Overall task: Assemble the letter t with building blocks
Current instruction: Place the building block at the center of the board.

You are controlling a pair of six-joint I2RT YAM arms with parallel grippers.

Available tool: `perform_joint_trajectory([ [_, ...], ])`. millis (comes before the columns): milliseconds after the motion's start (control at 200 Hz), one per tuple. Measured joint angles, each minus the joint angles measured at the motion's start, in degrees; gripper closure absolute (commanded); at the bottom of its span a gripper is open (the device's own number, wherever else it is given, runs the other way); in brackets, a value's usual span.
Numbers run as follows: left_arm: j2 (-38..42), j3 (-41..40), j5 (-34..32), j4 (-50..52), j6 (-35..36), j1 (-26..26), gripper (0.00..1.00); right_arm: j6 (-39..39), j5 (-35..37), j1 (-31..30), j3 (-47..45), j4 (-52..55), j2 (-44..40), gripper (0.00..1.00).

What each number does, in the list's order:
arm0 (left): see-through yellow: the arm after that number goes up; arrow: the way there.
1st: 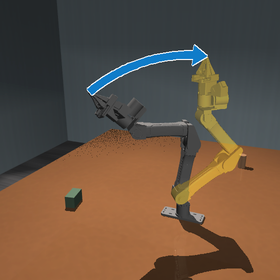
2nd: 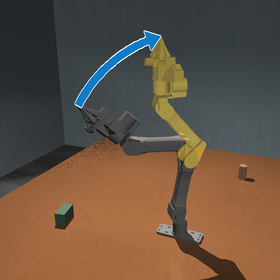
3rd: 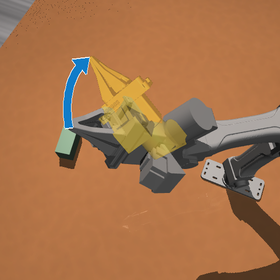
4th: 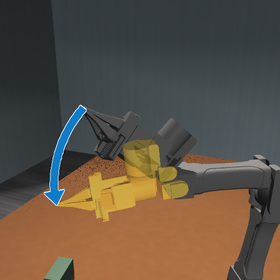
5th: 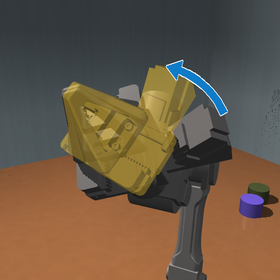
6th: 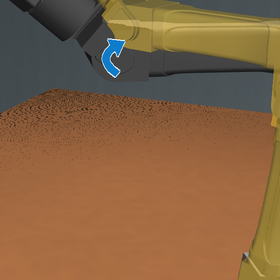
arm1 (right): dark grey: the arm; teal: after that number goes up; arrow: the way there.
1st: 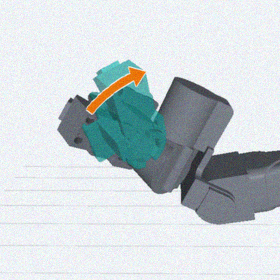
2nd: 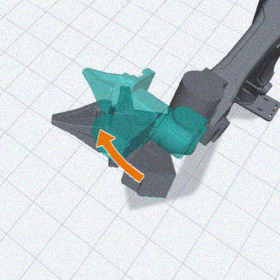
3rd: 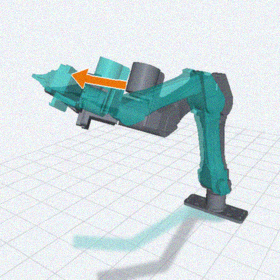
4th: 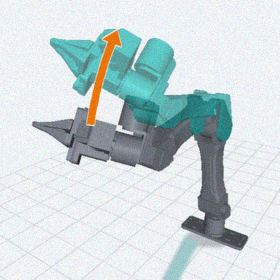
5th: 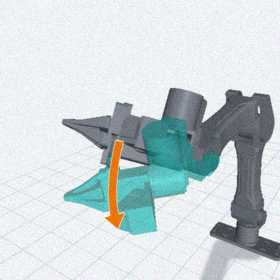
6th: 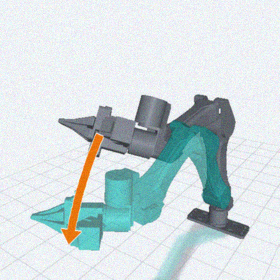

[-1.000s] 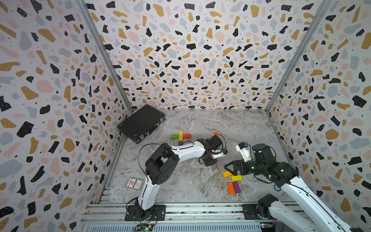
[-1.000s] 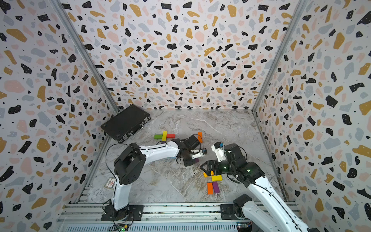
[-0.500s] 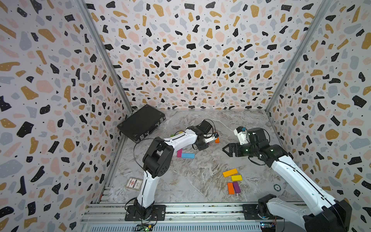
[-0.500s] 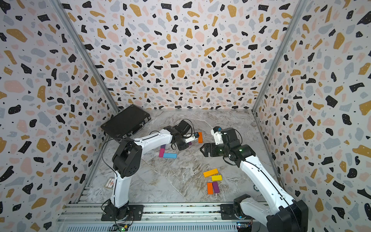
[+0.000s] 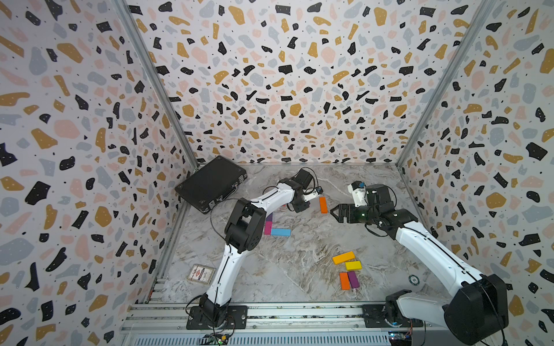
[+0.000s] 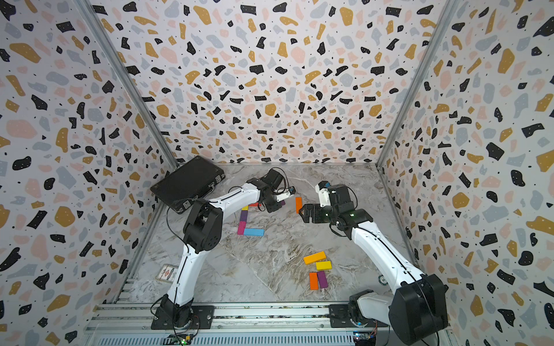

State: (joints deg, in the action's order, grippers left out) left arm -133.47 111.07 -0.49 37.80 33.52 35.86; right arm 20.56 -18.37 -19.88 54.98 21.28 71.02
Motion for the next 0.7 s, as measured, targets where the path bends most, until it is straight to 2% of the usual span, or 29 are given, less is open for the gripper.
perform_joint_trajectory([
  [220, -2.91, 2.47, 0.68, 1.11, 0.26, 0.17, 0.77, -0.28, -0.96, 0.68, 0.0, -0.81, 1.55, 0.01],
  [536, -3.23, 4.46, 3.1, 1.6, 0.55, 0.55, 0.63, -0.33, -2.34, 1.62, 0.0, -1.57, 2.16, 0.01],
  [701, -3.96, 5.62, 3.63, 1.53, 1.25, 1.81, 0.62, -0.46, -3.02, 1.97, -0.04, -1.62, 2.16, 0.01],
])
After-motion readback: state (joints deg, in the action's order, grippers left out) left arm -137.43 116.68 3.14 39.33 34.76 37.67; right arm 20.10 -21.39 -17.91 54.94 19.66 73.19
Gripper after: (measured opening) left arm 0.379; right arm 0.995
